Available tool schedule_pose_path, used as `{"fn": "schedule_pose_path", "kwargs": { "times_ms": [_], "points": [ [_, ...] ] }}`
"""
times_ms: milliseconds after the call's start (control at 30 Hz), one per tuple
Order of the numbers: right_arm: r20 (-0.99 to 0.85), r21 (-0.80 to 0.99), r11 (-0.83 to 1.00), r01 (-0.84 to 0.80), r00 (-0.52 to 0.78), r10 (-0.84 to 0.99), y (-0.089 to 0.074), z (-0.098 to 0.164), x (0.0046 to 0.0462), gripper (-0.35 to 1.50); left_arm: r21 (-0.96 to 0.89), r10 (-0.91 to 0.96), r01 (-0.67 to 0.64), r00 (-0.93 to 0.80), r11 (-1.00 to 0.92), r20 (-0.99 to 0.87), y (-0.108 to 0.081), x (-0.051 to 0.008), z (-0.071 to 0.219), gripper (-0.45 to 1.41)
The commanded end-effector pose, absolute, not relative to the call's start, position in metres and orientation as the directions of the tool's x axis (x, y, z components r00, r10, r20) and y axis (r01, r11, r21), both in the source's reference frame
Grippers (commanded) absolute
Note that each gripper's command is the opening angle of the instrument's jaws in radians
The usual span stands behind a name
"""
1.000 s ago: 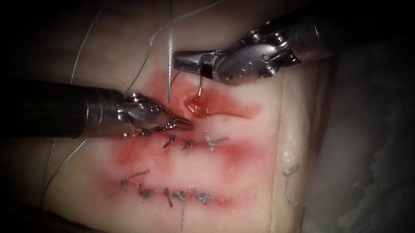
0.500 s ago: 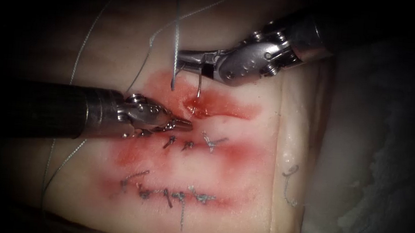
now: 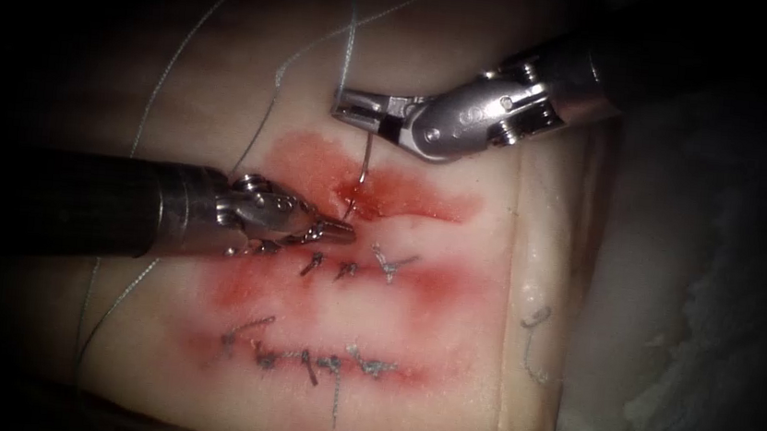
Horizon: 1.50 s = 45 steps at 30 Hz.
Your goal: Wound Closure
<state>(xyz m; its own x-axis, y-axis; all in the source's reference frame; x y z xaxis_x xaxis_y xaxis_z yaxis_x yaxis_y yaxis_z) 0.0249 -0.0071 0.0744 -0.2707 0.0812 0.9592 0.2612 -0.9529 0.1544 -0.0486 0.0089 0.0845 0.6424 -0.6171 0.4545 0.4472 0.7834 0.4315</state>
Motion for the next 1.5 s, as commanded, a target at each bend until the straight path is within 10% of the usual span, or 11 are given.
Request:
{"fn": "schedule_pose_path", "kwargs": {
  "times_ms": [33, 133, 433, 633, 1500],
  "points": [
    [0.961, 0.146, -0.953, 0.264, -0.267, 0.074, -0.0071, 0.0751, 0.0255, -0.35, 0.433, -0.616, 0.444, 0.642, 0.784, 0.457, 0.0095, -0.0492, 0.0848, -0.45],
    [0.965, 0.115, -0.955, 0.274, -0.259, 0.042, -0.0068, 0.0757, 0.0251, -0.35, 0.439, -0.591, 0.408, 0.660, 0.801, 0.465, 0.0097, -0.0489, 0.0848, -0.45],
    [0.970, 0.072, -0.954, 0.291, -0.242, -0.001, -0.0065, 0.0770, 0.0243, -0.35, 0.453, -0.326, 0.043, 0.754, 0.891, 0.571, 0.0108, -0.0478, 0.0843, 0.79],
    [0.977, 0.005, -0.946, 0.325, -0.204, -0.065, -0.0063, 0.0772, 0.0243, -0.35, 0.412, -0.198, -0.103, 0.755, 0.905, 0.625, 0.0120, -0.0467, 0.0848, 1.01],
    [0.894, -0.405, -0.830, 0.385, -0.024, -0.447, -0.0061, 0.0799, 0.0226, -0.35, 0.197, -0.024, -0.285, 0.513, 0.938, 0.858, 0.0146, -0.0471, 0.0807, 1.01]
  ]
}}
